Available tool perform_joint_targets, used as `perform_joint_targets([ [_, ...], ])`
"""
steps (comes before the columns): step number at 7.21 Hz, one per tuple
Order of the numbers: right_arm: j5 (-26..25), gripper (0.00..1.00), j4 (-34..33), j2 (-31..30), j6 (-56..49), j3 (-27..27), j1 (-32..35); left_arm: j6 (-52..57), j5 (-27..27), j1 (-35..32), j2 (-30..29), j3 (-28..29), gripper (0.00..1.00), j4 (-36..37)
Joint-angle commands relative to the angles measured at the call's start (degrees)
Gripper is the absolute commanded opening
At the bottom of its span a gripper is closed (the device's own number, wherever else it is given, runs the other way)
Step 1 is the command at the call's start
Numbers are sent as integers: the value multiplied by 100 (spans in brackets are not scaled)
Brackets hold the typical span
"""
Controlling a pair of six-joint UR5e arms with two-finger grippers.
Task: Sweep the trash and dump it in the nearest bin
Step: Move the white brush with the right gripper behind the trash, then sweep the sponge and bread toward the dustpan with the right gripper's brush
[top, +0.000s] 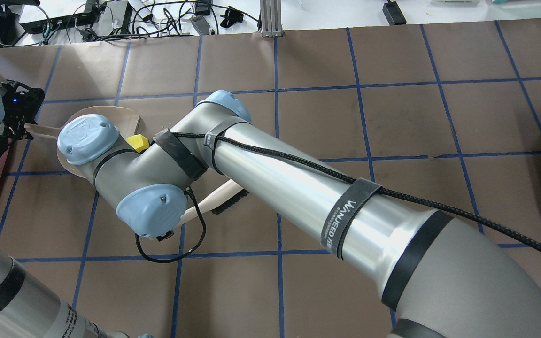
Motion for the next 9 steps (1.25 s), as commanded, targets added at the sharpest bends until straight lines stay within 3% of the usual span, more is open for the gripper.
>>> perform_joint_targets([
  [1, 72, 0, 23, 446, 266, -582, 10, -4, 7, 0, -65, 28, 0, 3],
  [5, 151, 0, 410, 947, 14, -1515, 46, -4, 33, 0, -65, 54, 0, 29],
  [9, 336, 0, 436, 940, -410, -1552, 54, -91, 498, -35, -83, 11, 0, 302],
])
